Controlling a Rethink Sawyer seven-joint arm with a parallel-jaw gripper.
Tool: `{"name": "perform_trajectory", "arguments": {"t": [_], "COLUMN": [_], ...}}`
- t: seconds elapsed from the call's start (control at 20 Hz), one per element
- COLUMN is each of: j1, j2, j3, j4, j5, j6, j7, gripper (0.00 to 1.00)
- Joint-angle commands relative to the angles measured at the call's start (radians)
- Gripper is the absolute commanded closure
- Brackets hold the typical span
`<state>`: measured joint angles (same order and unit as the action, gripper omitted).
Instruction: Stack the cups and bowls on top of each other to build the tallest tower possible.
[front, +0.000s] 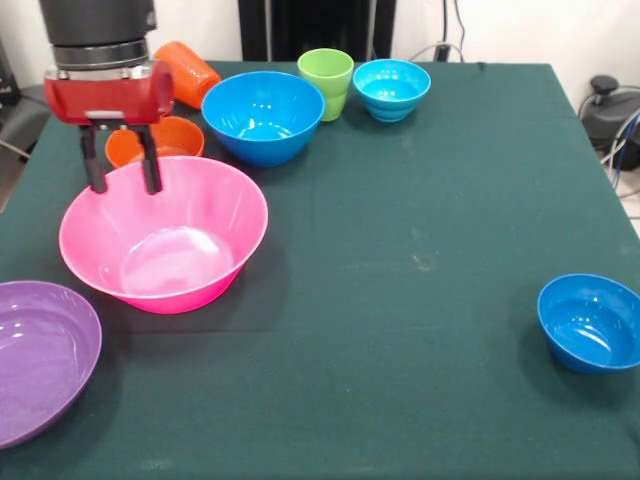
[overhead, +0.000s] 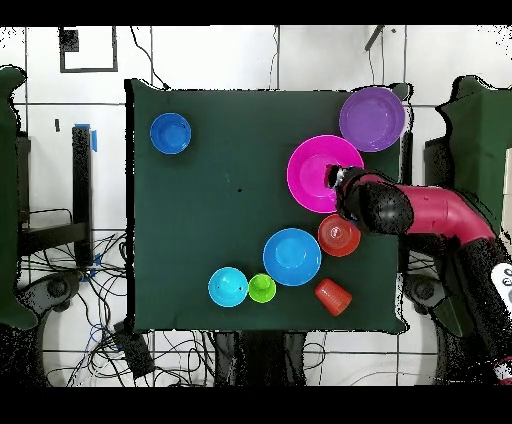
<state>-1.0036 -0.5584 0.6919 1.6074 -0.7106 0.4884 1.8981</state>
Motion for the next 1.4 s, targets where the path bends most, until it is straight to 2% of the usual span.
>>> {"name": "perform_trajectory", "arguments": {"t": [0.05, 0.15, 0.4, 0.8, 1.1, 1.3, 1.4], "j1": [0.1, 0.117, 0.108, 0.126, 0.222, 0.307, 0.332], "j2": [0.101, 0.123, 0.177, 0.178, 0.125, 0.06, 0.043], "j3": [0.0, -0.013, -0.005, -0.012, -0.098, -0.165, -0.188], "j4": [-0.03, -0.054, -0.077, -0.09, -0.057, -0.019, -0.013], "j5": [-0.214, -0.247, -0.292, -0.31, -0.358, -0.355, -0.343], "j6": [-0.075, -0.086, -0.109, -0.087, -0.139, -0.144, -0.141], "j7": [-0.246, -0.225, -0.209, -0.212, -0.032, 0.082, 0.102], "gripper": [0.0, 0.0, 0.0, 0.0, 0.0, 0.0, 0.0]}}
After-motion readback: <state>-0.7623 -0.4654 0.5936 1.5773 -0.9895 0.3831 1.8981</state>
